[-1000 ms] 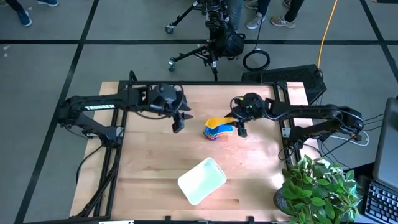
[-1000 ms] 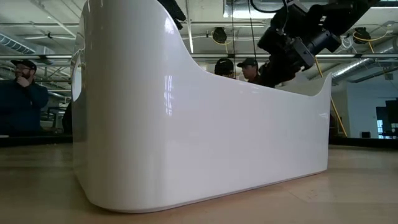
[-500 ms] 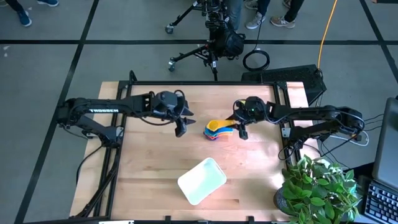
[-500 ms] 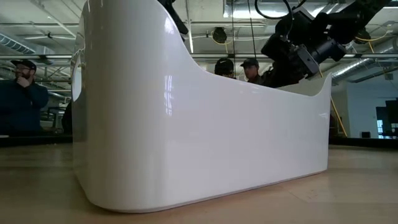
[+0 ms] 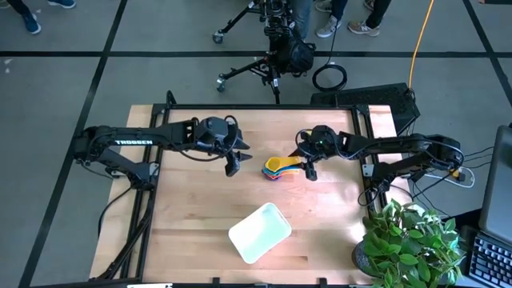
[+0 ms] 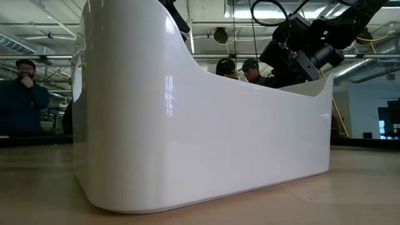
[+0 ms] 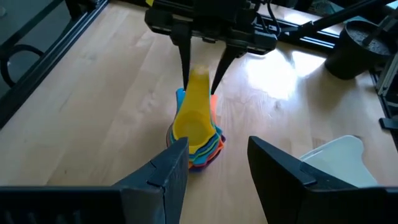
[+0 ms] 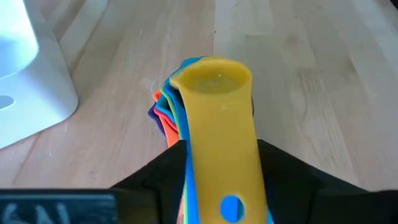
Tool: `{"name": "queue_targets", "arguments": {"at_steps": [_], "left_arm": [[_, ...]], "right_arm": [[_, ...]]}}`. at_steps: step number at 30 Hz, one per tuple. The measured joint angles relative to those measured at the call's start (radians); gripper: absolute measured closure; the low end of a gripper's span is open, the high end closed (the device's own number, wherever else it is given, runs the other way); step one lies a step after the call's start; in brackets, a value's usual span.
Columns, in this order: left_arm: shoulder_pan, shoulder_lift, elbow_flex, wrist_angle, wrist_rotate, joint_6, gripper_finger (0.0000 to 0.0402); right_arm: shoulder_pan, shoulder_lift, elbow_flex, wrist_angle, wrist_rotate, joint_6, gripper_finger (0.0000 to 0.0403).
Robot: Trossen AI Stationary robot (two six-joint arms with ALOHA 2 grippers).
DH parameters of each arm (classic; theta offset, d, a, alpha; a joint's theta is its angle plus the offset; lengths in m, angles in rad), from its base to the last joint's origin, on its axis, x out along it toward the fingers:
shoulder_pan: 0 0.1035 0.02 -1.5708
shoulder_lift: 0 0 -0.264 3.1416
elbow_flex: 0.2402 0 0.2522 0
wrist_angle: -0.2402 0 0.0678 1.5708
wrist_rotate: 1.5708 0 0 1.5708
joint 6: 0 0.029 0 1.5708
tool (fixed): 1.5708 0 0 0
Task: Nest measuring cups in basket
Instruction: Stack the yellow measuring cup on top of the blue measuring cup, then put the measuring cups into the bin
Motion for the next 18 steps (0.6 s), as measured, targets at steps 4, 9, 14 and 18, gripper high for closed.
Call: {"name": "queue_targets", "arguments": {"at_steps": [4,9,14,18], "left_arm": [[0.000,0.000,0.000,-0.001,0.017,0.001,0.0234],[0.000,0.000,0.000,-0.005,0.019,0.004,0.0234],[0.000,0.000,0.000,-0.005,0.019,0.006,0.0234],[0.000,0.000,0.000,-0.004,0.019,0.006,0.0234]], "right_arm": [[0.000,-0.011,0.000,-0.014,-0.001,0.005,0.0176],[0.000,-0.011,0.008,-0.054,-0.001,0.034,0.0120],[0.000,0.000,0.137,-0.256,0.000,0.009,0.0078],[0.000,0.045,0.263,-0.412,-0.001,-0.039,0.0058]]}}
